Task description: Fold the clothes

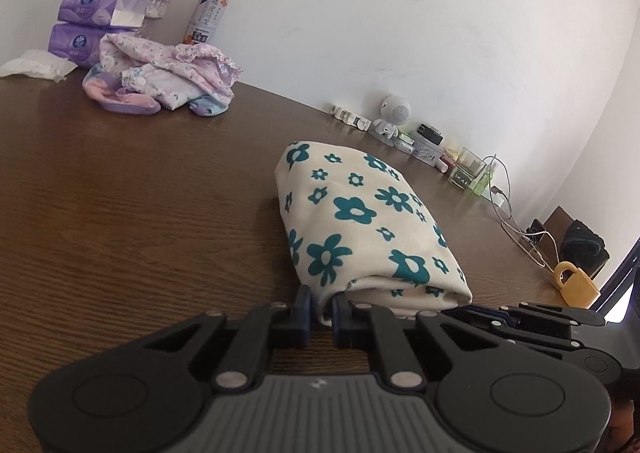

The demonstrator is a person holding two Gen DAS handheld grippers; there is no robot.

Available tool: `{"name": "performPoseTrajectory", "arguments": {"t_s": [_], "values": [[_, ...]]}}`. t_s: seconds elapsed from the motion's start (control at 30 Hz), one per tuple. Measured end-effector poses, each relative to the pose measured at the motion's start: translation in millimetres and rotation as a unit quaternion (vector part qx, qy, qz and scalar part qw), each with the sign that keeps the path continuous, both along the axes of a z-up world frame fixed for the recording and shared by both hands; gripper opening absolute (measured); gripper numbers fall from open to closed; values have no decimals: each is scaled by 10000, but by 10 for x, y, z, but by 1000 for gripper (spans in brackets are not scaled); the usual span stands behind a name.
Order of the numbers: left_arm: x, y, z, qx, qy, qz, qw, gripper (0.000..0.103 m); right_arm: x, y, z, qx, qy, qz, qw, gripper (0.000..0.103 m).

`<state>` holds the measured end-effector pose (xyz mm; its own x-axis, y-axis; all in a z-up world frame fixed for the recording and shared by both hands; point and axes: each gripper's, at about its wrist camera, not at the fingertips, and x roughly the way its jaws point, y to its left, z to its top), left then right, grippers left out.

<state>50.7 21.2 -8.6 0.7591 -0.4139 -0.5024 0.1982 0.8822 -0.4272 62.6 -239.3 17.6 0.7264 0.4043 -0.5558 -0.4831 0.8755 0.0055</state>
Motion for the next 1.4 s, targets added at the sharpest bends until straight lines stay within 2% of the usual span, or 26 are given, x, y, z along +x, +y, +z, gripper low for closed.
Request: {"name": "performPoseTrajectory", "arguments": {"t_s": [0.13,0.2,0.23,0.27,0.37,0.47,0.5,0.6,0.63,0.67,0.73,0.77,0.83,0.93,1.0,1.1,1.13,1.17,1.23,1.3,1.33,1.4], "values": [[-24,3,-2,-51,-29,-14,10000,8,3,-64,14,168,145,48,9997,9],[-53,-10,18,9,-86,-68,9999,12,4,-95,22,255,219,77,9994,10],[-79,-13,42,54,-121,-103,9999,27,4,-110,25,299,257,91,9992,13],[-104,-16,67,99,-157,-138,9997,49,4,-126,29,342,294,106,9989,18],[-187,6,186,87,-440,-207,9988,65,-15,-290,120,819,390,61,9959,33],[-117,5,317,-50,-635,-27,9980,77,64,-444,185,1464,488,-211,9878,41],[-73,0,351,-84,-650,56,9978,77,107,-488,197,1692,535,-328,9836,44],[109,-49,316,-130,-363,201,9991,74,336,-530,144,2209,822,-700,9693,45],[163,-68,295,-151,-264,234,9993,66,405,-518,119,2282,921,-798,9660,44],[218,-87,274,-172,-165,267,9994,53,449,-490,93,2299,988,-829,9646,42],[320,-118,227,-238,31,335,9991,37,500,-425,54,2284,1061,-825,9642,32],[334,-103,181,-380,104,379,9985,34,495,-385,49,2233,1029,-788,9661,25],[328,-88,134,-500,72,477,9976,28,478,-315,49,2077,925,-756,9709,20],[299,-73,122,-607,-18,547,9967,28,447,-243,53,1888,808,-740,9759,19],[311,-49,168,-588,-133,558,9966,33,434,-225,64,1821,753,-728,9777,21],[339,-16,239,-549,-294,573,9964,45,479,-333,127,2106,713,-743,9721,33],[392,-26,263,-490,-280,572,9968,50,531,-363,148,2159,703,-788,9707,39],[452,-43,270,-462,-230,557,9971,51,589,-390,167,2197,698,-842,9694,40],[571,-86,261,-375,-132,521,9979,51,739,-400,172,2234,771,-925,9673,40],[637,-138,211,-282,-16,480,9984,47,885,-386,143,2275,928,-962,9645,40],[659,-160,178,-248,36,460,9986,41,930,-363,118,2304,1007,-926,9634,40],[659,-161,112,-274,49,455,9986,41,983,-309,73,2297,1096,-860,9632,38]]}}
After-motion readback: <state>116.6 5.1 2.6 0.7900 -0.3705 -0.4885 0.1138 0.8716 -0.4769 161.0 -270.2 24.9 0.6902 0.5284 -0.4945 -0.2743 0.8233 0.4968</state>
